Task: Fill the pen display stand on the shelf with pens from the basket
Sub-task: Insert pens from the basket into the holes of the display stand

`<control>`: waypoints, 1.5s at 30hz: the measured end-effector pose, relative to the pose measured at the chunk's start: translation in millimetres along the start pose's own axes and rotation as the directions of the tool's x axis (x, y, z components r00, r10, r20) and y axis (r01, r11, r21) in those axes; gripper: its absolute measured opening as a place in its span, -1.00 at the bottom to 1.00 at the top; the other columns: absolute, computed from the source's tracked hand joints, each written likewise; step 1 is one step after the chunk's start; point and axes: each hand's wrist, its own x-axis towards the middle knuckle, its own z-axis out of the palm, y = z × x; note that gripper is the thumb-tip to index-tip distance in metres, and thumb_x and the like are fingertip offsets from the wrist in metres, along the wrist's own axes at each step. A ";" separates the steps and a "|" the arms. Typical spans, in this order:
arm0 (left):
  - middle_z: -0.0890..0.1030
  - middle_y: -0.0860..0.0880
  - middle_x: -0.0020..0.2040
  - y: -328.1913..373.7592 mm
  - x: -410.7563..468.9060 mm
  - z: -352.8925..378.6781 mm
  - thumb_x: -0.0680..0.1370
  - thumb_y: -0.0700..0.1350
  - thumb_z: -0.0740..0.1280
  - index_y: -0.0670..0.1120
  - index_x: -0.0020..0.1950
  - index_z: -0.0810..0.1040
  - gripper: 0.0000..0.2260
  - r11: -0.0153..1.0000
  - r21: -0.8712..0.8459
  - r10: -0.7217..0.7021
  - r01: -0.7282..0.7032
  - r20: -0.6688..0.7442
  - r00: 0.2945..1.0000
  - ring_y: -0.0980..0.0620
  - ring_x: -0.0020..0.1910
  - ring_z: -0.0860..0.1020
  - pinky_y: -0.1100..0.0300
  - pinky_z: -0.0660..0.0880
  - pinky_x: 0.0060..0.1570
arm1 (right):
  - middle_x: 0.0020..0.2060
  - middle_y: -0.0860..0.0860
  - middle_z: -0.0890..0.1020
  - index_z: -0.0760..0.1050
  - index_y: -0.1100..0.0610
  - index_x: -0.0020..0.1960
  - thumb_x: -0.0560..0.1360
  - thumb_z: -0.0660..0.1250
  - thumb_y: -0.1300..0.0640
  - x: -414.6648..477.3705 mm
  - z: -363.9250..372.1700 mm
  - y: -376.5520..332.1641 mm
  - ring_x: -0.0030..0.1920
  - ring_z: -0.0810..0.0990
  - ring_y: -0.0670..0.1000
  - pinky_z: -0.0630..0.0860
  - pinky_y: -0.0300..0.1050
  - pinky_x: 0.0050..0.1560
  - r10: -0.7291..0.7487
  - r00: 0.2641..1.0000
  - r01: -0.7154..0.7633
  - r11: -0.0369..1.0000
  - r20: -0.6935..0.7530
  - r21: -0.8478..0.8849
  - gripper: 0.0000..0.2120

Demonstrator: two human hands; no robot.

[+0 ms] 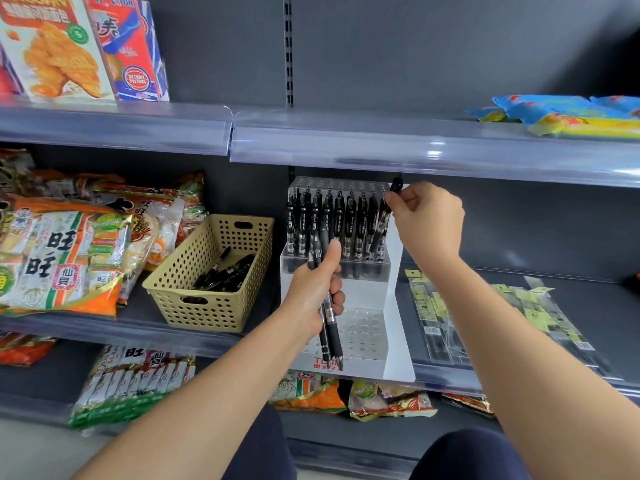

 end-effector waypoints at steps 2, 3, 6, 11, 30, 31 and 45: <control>0.29 0.03 -0.52 1.2 -0.4 0.5 0.45 0.28 0.31 -0.10 -0.15 0.39 -0.57 1.000 -0.008 -0.018 0.018 0.009 1.000 0.08 -0.57 0.27 0.30 0.22 -0.60 | -0.34 0.01 0.61 0.59 0.14 -0.17 0.51 0.36 -0.02 0.2 2.9 2.0 -0.26 0.55 0.05 0.35 -0.19 -0.25 -0.014 0.999 0.015 0.999 0.033 -0.041 -0.77; 0.29 0.03 -0.52 1.8 -0.3 0.6 0.44 0.32 0.28 -0.10 -0.16 0.39 -0.54 1.000 -0.010 -0.028 0.028 0.016 0.999 0.08 -0.56 0.26 0.30 0.21 -0.59 | -0.33 0.03 0.63 0.59 0.15 -0.18 0.50 0.36 -0.02 0.2 5.1 3.4 -0.25 0.56 0.07 0.39 -0.16 -0.24 -0.018 0.998 0.021 0.998 0.053 -0.057 -0.77; 0.28 0.02 -0.53 2.2 0.6 -0.6 0.48 0.37 0.20 -0.10 -0.20 0.40 -0.50 0.996 -0.069 -0.056 0.059 0.037 0.998 0.08 -0.58 0.24 0.31 0.18 -0.59 | -0.36 0.08 0.62 0.58 0.17 -0.23 0.48 0.38 -0.02 -2.6 12.2 8.0 -0.25 0.57 0.13 0.49 -0.10 -0.23 -0.009 0.991 0.025 0.992 0.130 -0.121 -0.74; 0.31 0.00 -0.55 2.6 2.1 -3.5 0.58 0.12 0.15 -0.12 -0.22 0.40 -0.65 0.989 -0.144 -0.037 0.040 0.022 0.999 0.06 -0.60 0.24 0.31 0.15 -0.55 | -0.38 0.15 0.61 0.59 0.25 -0.24 0.48 0.38 -0.01 -7.5 17.9 13.0 -0.26 0.58 0.20 0.47 -0.10 -0.29 0.006 0.981 0.029 0.984 0.195 -0.178 -0.68; 0.34 -0.03 -0.44 3.9 9.4 -3.1 0.60 0.00 0.28 -0.09 -0.13 0.35 -0.78 0.991 -0.135 -0.002 0.002 -0.002 1.000 0.06 -0.56 0.29 0.31 0.21 -0.58 | -0.38 0.14 0.54 0.48 0.23 -0.24 0.56 0.29 0.01 -6.1 20.5 6.3 -0.33 0.50 0.18 0.39 -0.15 -0.32 -0.111 0.960 0.205 0.903 0.256 -0.378 -0.67; 0.34 -0.03 -0.44 3.6 9.7 -3.2 0.59 0.00 0.29 -0.08 -0.13 0.34 -0.78 0.992 -0.129 0.001 -0.002 -0.005 1.000 0.06 -0.56 0.30 0.31 0.21 -0.58 | -0.38 0.14 0.54 0.47 0.22 -0.25 0.56 0.29 0.01 -6.5 21.0 6.1 -0.33 0.51 0.18 0.43 -0.14 -0.31 -0.118 0.958 0.213 0.901 0.260 -0.378 -0.68; 0.34 0.01 -0.42 5.5 7.8 2.9 0.52 -0.01 0.40 -0.06 -0.14 0.40 -0.79 0.993 -0.116 0.024 -0.028 -0.035 0.999 0.11 -0.54 0.28 0.31 0.22 -0.61 | -0.39 0.15 0.59 0.54 0.27 -0.22 0.54 0.33 -0.04 -7.4 22.6 17.2 -0.31 0.56 0.18 0.48 -0.08 -0.29 -0.090 0.951 0.162 0.960 0.297 -0.227 -0.63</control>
